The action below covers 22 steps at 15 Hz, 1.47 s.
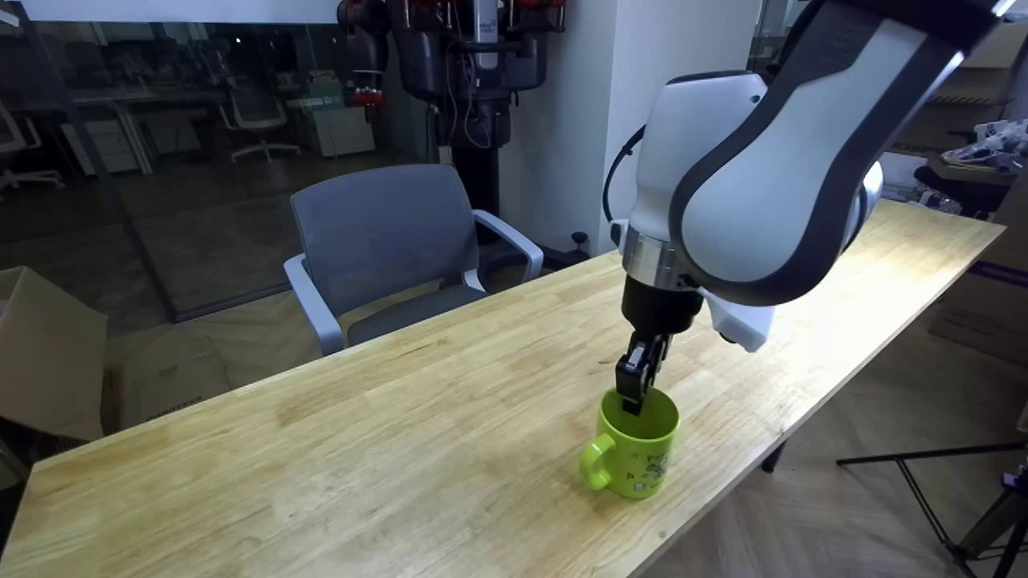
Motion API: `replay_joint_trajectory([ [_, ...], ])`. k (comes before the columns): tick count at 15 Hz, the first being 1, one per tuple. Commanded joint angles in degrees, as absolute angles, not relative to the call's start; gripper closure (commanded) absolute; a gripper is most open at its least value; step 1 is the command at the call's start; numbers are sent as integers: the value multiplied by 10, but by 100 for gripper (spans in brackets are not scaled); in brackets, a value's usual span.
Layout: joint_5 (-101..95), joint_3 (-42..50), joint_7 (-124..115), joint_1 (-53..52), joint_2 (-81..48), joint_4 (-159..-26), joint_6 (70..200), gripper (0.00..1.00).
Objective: Move the cup slightly up the table
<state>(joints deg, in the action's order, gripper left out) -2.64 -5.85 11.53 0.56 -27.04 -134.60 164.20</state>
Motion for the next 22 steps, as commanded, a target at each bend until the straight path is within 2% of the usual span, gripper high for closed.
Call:
replay_joint_trajectory([
  [1, -27, -75, 134, 16, -278, -1334, 1655, 95],
  [4, -25, -85, 147, 22, -280, -1332, 1656, 100],
  [9, -28, -83, 148, 20, -275, -1341, 1650, 98],
  [10, -28, -83, 148, 21, -275, -1341, 1650, 90],
  [14, -28, -83, 148, 21, -275, -1341, 1650, 90],
  [15, -28, -83, 148, 21, -275, -1341, 1650, 98],
  [22, -34, 19, 21, -35, -293, -1291, 1642, 98],
])
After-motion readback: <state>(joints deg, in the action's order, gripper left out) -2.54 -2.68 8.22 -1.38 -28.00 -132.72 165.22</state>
